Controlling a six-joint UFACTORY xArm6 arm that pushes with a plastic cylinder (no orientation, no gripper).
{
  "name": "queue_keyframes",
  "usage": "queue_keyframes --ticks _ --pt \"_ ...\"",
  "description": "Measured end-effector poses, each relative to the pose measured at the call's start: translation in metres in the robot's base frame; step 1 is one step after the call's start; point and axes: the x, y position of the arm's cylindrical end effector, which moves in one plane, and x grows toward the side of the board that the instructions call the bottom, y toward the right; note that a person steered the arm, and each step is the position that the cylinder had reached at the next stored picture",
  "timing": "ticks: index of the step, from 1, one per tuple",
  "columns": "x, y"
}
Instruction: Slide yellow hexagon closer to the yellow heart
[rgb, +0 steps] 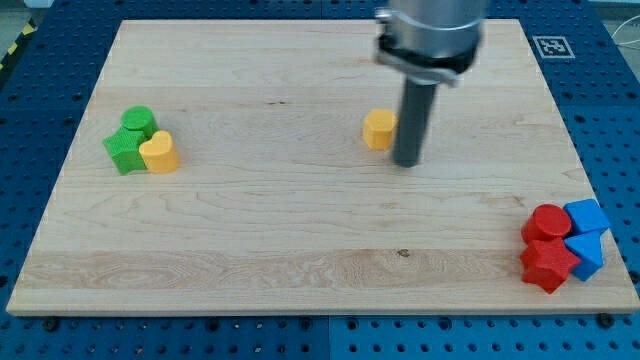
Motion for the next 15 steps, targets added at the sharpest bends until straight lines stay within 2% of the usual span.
queue_keyframes --ticks 1,2,3,6,7,10,11,13,14,15 --pt "-0.039 0.015" --pt "-0.054 0.01" --pt "-0.048 -0.003" --pt "-0.031 -0.117" --pt "-0.02 -0.104" --pt "0.017 -0.125" --pt "0.017 -0.139" --pt "0.013 -0.204" --pt "-0.006 -0.233" --pt "-0.01 -0.238"
